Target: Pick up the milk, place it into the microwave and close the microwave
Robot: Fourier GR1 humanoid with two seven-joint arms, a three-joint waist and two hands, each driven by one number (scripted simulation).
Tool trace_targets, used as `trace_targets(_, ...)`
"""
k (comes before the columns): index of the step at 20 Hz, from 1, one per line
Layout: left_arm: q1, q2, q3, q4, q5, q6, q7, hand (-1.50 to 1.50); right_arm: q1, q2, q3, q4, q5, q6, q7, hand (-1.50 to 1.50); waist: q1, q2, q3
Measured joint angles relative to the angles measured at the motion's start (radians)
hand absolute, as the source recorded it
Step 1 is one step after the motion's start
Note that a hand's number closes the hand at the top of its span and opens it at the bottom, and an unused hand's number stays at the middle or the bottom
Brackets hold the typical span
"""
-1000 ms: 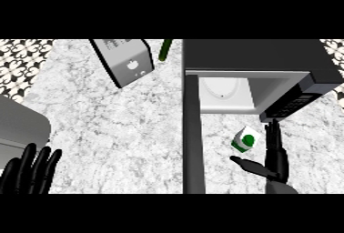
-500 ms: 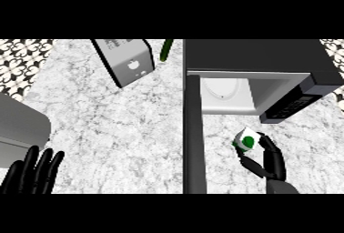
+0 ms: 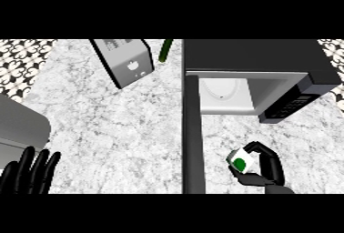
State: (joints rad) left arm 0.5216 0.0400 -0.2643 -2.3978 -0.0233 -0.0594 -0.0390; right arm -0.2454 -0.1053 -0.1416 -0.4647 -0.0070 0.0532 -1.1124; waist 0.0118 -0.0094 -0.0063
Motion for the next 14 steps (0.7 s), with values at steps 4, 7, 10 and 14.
trace_targets(4,0.032,0.007,0.018,0.004,0.014,-0.007,-0.024,-1.50,0.123,-0.022,0.040,-0.118,-0.002,0.041,0.001,1.50,-0.006,-0.006,-0.003)
trace_targets(7,0.008,0.007,0.032,-0.004,0.023,0.002,0.010,-1.50,0.215,-0.019,0.074,-0.232,-0.005,0.053,0.022,1.50,-0.016,-0.002,0.000)
trace_targets(10,0.033,0.014,0.044,-0.019,0.040,-0.007,0.007,-1.50,0.294,-0.002,0.106,-0.369,-0.013,0.054,0.062,1.50,-0.016,0.002,0.003)
trace_targets(14,0.040,0.025,0.076,-0.022,0.077,-0.020,0.014,-1.50,0.341,0.022,0.128,-0.544,-0.024,0.030,0.134,1.50,-0.014,0.005,0.004)
